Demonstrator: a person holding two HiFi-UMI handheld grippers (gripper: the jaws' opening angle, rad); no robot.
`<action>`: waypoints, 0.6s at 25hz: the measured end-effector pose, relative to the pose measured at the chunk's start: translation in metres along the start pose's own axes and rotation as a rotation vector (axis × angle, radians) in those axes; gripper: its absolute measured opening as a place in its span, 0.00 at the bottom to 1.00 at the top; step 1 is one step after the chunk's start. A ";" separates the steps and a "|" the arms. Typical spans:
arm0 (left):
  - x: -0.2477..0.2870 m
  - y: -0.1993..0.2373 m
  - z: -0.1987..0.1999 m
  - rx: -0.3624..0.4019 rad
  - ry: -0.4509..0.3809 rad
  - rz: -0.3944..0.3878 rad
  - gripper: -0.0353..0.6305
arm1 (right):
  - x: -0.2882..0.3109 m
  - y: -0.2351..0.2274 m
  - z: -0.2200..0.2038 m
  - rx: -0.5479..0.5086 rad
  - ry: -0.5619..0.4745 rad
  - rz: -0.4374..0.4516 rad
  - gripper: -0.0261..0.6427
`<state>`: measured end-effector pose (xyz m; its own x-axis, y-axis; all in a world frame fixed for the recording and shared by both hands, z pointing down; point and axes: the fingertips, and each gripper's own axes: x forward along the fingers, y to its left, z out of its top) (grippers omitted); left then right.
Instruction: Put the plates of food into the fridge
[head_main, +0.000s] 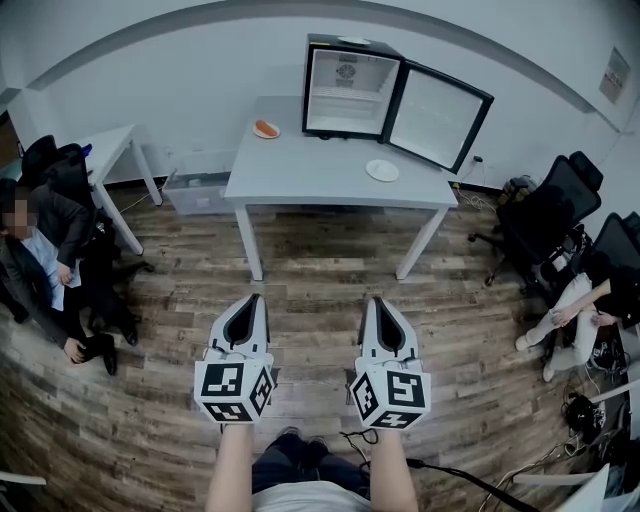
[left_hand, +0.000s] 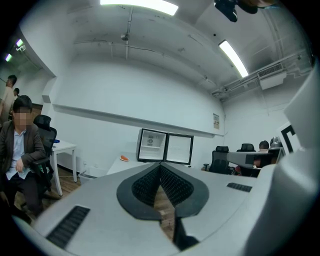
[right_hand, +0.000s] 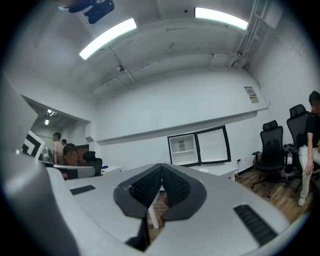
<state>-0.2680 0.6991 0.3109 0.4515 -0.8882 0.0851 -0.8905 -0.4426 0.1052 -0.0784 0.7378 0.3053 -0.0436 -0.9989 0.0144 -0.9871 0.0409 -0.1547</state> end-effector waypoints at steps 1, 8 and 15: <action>0.002 -0.002 -0.001 0.000 0.004 0.001 0.06 | -0.001 -0.004 0.000 0.002 0.000 -0.004 0.06; 0.013 -0.029 -0.013 -0.013 0.025 -0.005 0.06 | -0.015 -0.051 0.000 0.035 -0.005 -0.033 0.06; 0.031 -0.044 -0.021 0.008 0.045 -0.018 0.06 | -0.014 -0.085 -0.004 0.081 -0.012 -0.073 0.06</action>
<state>-0.2134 0.6939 0.3294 0.4694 -0.8736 0.1282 -0.8825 -0.4597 0.0993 0.0056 0.7485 0.3224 0.0302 -0.9994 0.0163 -0.9719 -0.0332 -0.2328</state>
